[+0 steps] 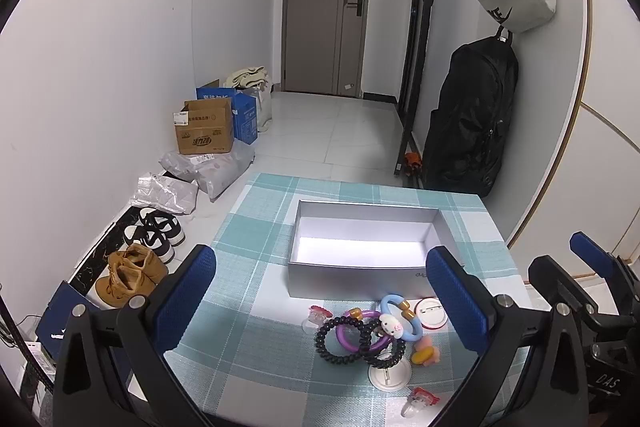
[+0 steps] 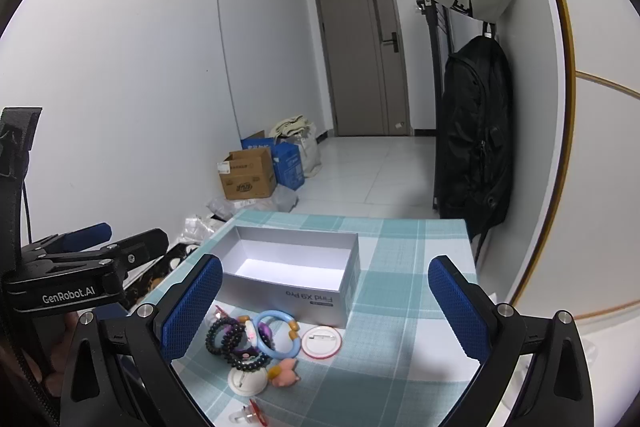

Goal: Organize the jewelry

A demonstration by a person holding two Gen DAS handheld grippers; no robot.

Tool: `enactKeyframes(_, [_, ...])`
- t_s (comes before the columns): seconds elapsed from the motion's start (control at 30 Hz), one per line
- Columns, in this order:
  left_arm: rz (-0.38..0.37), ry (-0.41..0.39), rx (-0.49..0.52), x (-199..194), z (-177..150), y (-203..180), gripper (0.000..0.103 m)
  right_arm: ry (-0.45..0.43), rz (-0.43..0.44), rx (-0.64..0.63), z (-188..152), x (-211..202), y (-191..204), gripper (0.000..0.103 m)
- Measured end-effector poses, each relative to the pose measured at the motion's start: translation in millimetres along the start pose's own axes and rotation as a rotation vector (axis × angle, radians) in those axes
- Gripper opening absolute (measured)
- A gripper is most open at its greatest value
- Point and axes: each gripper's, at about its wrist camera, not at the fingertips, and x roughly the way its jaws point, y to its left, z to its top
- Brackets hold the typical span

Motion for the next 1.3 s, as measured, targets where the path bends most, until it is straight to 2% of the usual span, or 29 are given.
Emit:
enactKeyframes(0.27, [0.010,-0.007,0.008,-0.8,0.6,-2.4,0.102,0.001,-0.001,0.000,-0.5,0.5,0.5,0.103])
enactKeyframes(0.87, [-0.020,0.024,0.002,4.1,2.7,-1.0,0.102,0.000,0.003,-0.004,-0.7,-0.7,1.0,0.103])
enactKeyframes(1.3, [0.007,0.019,0.030,6.7,0.0,-6.3,0.102,-0.010,-0.001,-0.019,-1.9,-2.3,5.3,0.103])
